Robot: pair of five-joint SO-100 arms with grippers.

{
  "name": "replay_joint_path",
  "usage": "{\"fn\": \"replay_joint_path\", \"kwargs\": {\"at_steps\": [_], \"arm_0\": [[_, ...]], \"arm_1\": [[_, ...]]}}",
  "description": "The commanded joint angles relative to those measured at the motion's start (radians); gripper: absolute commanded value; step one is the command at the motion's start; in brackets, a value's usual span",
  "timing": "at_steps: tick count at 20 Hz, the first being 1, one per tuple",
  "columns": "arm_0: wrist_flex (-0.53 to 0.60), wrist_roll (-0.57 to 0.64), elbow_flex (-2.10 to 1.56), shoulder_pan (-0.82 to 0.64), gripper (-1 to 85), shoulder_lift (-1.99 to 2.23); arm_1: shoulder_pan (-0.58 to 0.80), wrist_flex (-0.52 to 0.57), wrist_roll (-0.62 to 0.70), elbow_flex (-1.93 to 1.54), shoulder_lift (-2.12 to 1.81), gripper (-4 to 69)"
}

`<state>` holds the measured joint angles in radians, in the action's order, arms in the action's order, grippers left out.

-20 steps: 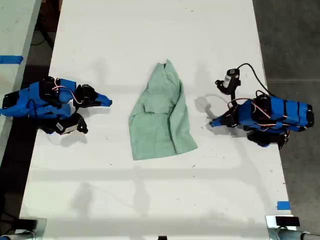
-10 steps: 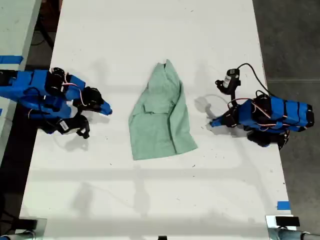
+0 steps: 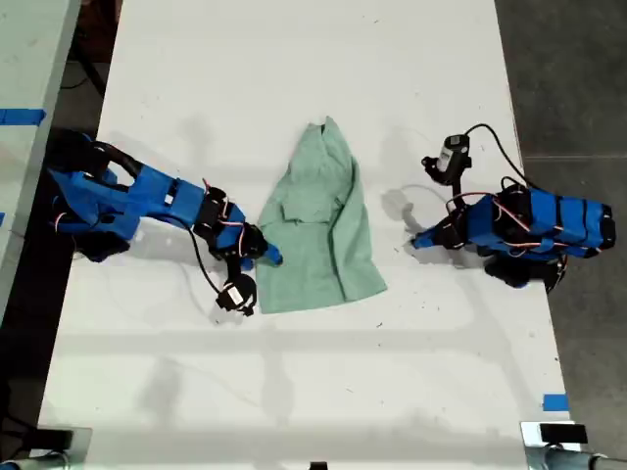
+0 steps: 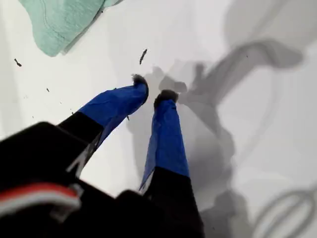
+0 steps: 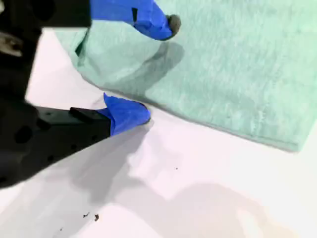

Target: Fold t shirt

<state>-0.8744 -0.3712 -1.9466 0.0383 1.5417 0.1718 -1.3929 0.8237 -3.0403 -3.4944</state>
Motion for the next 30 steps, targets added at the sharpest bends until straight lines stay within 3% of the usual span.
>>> {"fn": "replay_joint_path", "kwargs": {"at_steps": [1, 2, 3, 4, 6, 10, 14, 20, 24, 27, 28, 30], "arm_0": [[0.038, -0.043, 0.055, 0.014, 21.7, -0.058], [0.055, -0.041, 0.057, 0.017, 18.9, -0.095], [0.061, -0.031, 0.057, 0.018, 6.4, -0.124], [0.054, -0.035, 0.04, 0.018, -0.3, -0.135], [0.04, -0.052, -0.026, 0.018, -0.3, -0.086], [-0.137, -0.052, -0.029, 0.003, -0.3, 0.06], [-0.172, 0.078, 0.149, -0.009, -0.3, 0.133], [-0.176, 0.272, 0.609, -0.032, -0.3, -0.078], [-0.132, 0.347, 0.795, -0.057, -0.3, -0.253], [0.015, 0.413, 0.807, -0.061, -0.1, -0.327], [0.071, 0.434, 0.807, -0.058, 2.8, -0.345], [0.149, 0.488, 0.815, -0.049, 17.8, -0.365]], "arm_1": [[-0.005, 0.005, 0.014, -0.041, -0.009, 6.1], [-0.005, 0.005, 0.012, -0.041, -0.009, 6.0], [-0.005, 0.005, 0.012, -0.041, -0.009, 6.0], [-0.005, 0.005, 0.012, -0.041, -0.009, 5.9], [-0.005, 0.005, 0.012, -0.041, -0.009, 5.9], [-0.005, 0.005, 0.012, -0.041, -0.009, 5.9], [-0.003, 0.005, 0.012, -0.041, -0.009, 5.9], [-0.003, 0.005, 0.012, -0.041, -0.009, 5.9], [-0.003, 0.005, 0.012, -0.041, -0.009, 5.9], [-0.003, 0.005, 0.012, -0.041, -0.009, 5.9], [-0.003, 0.005, 0.012, -0.041, -0.009, 5.9], [-0.003, 0.005, 0.012, -0.041, -0.009, 5.9]]}}
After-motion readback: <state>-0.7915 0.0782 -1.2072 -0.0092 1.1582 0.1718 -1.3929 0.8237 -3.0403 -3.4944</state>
